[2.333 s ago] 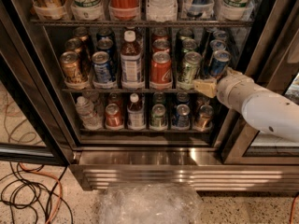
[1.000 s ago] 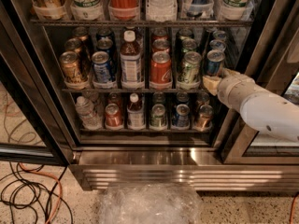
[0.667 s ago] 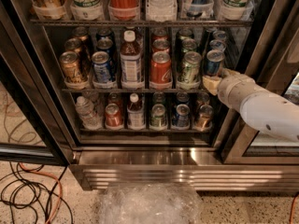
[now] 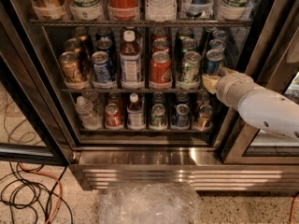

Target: Pick redbull can from middle shelf of fridge

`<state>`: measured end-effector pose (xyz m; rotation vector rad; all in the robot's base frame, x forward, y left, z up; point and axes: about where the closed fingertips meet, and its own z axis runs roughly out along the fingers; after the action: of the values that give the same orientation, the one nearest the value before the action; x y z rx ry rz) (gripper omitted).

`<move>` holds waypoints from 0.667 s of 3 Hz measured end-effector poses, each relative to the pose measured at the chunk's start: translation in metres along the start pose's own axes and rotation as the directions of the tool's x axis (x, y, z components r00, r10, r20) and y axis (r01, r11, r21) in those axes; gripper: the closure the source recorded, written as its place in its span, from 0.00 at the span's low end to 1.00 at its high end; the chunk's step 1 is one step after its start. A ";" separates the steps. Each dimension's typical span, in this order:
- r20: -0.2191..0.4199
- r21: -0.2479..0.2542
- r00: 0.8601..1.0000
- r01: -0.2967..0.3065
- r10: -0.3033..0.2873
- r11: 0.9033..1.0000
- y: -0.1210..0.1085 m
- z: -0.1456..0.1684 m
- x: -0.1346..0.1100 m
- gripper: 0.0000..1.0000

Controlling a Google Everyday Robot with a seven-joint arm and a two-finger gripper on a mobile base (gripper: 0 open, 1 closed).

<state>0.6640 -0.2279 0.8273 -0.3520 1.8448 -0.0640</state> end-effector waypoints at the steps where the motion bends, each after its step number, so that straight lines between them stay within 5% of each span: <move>1: 0.008 -0.014 1.000 -0.013 0.013 1.000 0.009 0.008 -0.006 0.14; 2: 0.051 -0.031 0.998 -0.035 0.036 0.999 0.022 0.035 -0.030 0.11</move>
Offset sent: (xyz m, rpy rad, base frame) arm 0.0889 0.0696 0.0290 0.1138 -0.0918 0.0561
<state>0.6998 -0.1945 0.8399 -0.3387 1.8014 -0.0030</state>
